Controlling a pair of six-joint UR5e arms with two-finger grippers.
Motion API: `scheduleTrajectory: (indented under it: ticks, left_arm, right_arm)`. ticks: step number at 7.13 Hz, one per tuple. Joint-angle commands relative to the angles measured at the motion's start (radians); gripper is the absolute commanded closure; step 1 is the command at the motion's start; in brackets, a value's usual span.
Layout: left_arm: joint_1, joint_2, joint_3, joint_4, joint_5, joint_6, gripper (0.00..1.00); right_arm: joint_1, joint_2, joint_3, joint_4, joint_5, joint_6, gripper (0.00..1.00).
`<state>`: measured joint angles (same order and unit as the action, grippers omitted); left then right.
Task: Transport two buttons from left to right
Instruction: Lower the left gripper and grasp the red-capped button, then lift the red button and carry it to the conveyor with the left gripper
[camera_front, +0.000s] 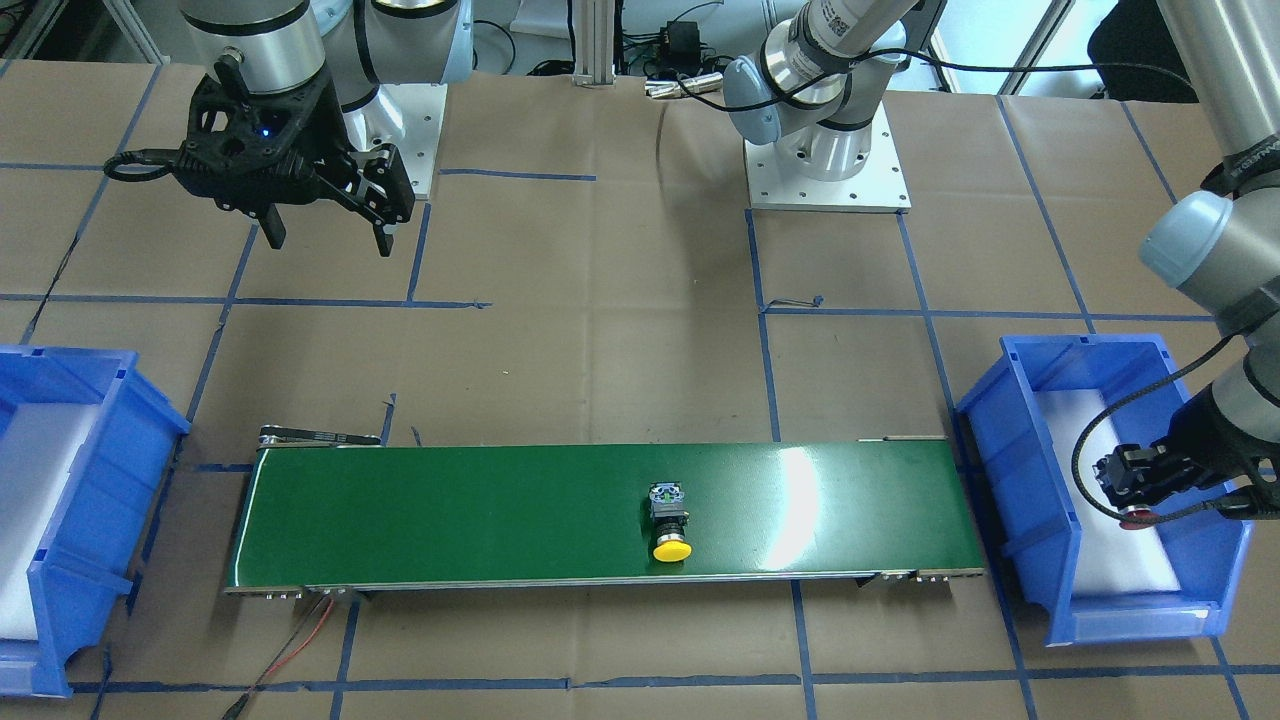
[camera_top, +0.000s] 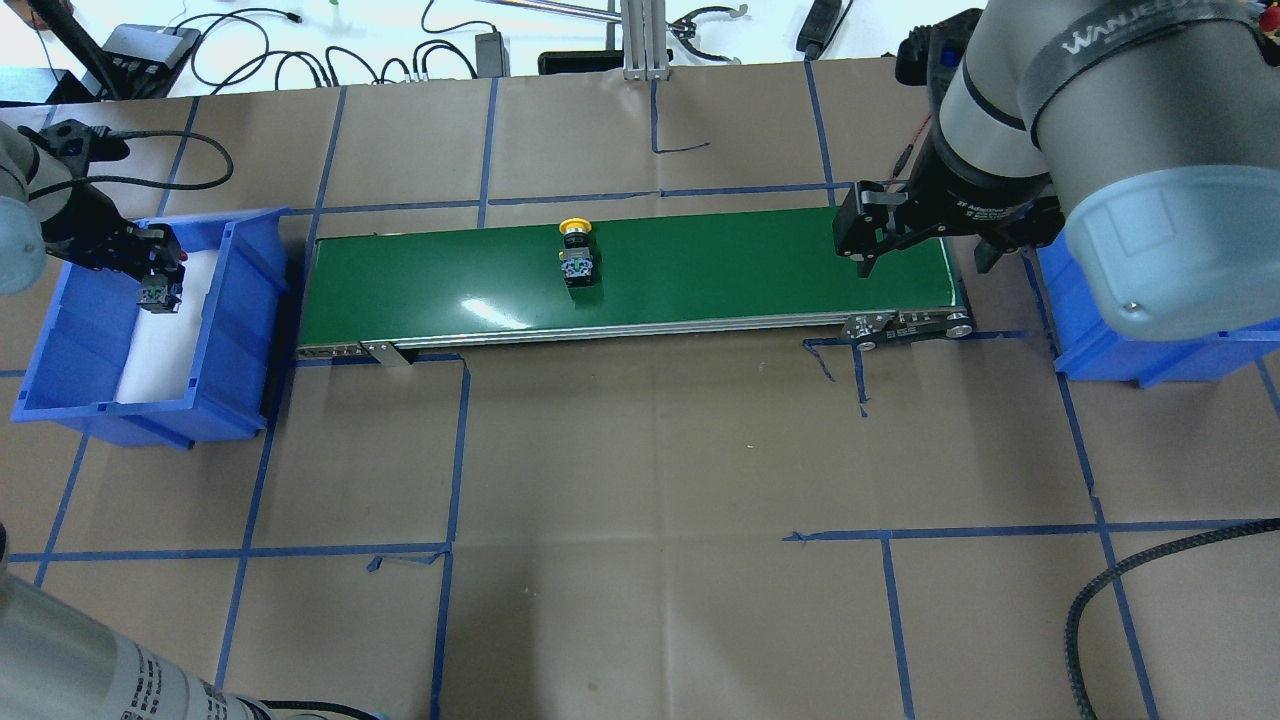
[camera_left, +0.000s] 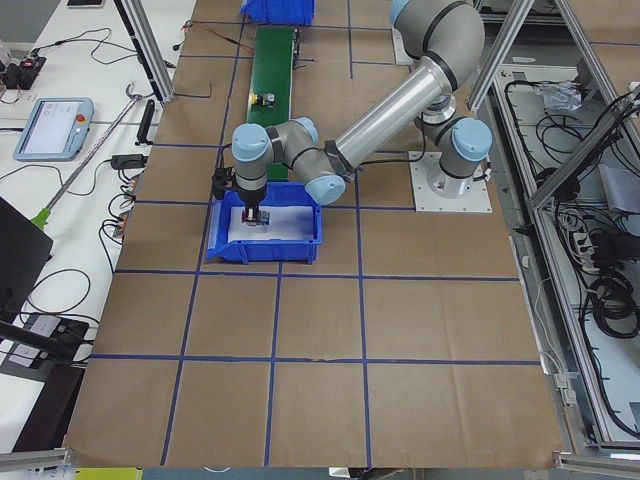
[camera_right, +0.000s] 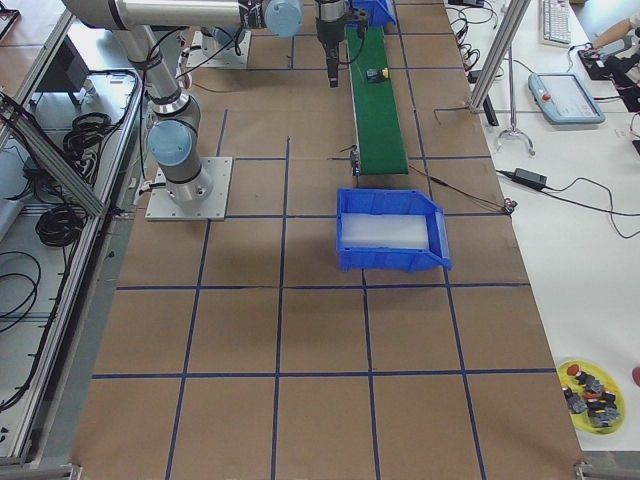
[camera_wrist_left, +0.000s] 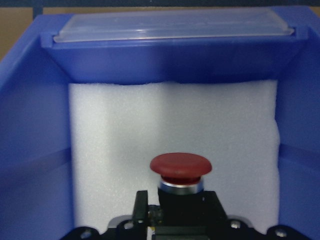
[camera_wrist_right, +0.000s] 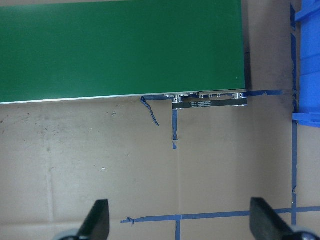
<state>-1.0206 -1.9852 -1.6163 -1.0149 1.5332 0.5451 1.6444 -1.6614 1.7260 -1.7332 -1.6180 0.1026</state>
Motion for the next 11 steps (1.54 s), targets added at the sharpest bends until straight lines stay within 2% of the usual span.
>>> scheduleTrajectory:
  ticks: [1, 3, 7, 11]
  left_arm:
    - [-0.003, 0.072, 0.102, -0.223, 0.010, -0.002, 0.89]
    - [-0.007, 0.105, 0.194, -0.393, 0.013, -0.007, 0.89]
    - [-0.080, 0.098, 0.196, -0.398, 0.021, -0.059, 0.89]
    - [-0.223, 0.094, 0.176, -0.389, 0.021, -0.268, 0.89]
  right_arm:
    - [0.000, 0.000, 0.001, -0.002, 0.001, 0.002, 0.00]
    - [0.000, 0.000, 0.000, -0.002, 0.003, 0.003, 0.00]
    - [0.000, 0.000, 0.001, 0.000, 0.003, -0.003, 0.00]
    - [0.000, 0.002, 0.003, -0.002, 0.004, -0.003, 0.00]
